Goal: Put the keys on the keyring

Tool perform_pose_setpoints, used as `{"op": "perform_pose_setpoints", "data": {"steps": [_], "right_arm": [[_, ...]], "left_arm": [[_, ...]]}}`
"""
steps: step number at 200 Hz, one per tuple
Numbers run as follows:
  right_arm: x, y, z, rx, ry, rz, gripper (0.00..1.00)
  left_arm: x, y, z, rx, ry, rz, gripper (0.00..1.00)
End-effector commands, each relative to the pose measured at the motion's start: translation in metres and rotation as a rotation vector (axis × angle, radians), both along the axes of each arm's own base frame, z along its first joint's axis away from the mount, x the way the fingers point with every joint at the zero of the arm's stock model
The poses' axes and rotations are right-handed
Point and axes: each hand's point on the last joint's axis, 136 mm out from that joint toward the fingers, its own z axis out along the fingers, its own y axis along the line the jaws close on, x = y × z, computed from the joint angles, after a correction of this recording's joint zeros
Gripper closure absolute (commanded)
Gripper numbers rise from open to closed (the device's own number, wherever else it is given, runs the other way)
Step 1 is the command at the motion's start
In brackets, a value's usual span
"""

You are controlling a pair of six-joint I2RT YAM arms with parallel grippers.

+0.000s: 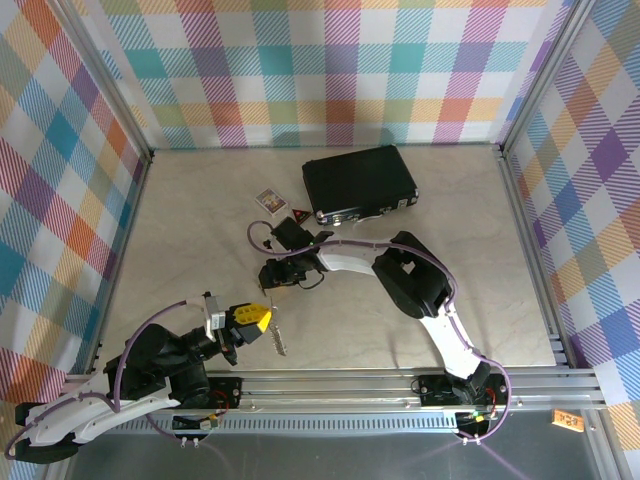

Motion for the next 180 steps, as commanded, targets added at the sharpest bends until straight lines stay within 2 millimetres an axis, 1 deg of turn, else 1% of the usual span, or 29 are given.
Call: {"op": "perform_pose_setpoints", "data": {"steps": [1,26,50,74,100,127,141,180], "right_arm": [[-0.002,0.003,-0.006,-0.031,-0.009,0.014,0.67],[-0.002,0.004,-0.007,-0.036,-0.015,0.017,0.63],[-0.003,0.009,-0.007,-0.027,-0.016,0.03,0.64],[-0.006,0.013,-0.002,-0.039,-0.043,0.053,0.65],[-0.006,0.012,0.01,-0.041,-0.078,0.061,0.65],[-0.004,0.015,0.026,-0.018,-0.112,0.065,0.65],[-0.002,0.02,0.032,0.001,-0.125,0.069,0.64],[0.002,0.04,0.039,0.071,-0.127,0.083,0.57]], "left_arm": [[-0.006,0.002,0.014,-0.062,-0.024,-0.027,1.0],[-0.006,0.002,0.014,-0.063,-0.025,-0.027,1.0],[-0.007,0.002,0.014,-0.062,-0.025,-0.03,1.0],[-0.007,0.003,0.015,-0.065,-0.026,-0.031,1.0],[-0.009,0.003,0.017,-0.068,-0.03,-0.039,1.0],[-0.011,0.003,0.02,-0.077,-0.035,-0.052,1.0],[-0.011,0.002,0.02,-0.077,-0.038,-0.054,1.0],[-0.012,0.003,0.022,-0.083,-0.041,-0.056,1.0]]}}
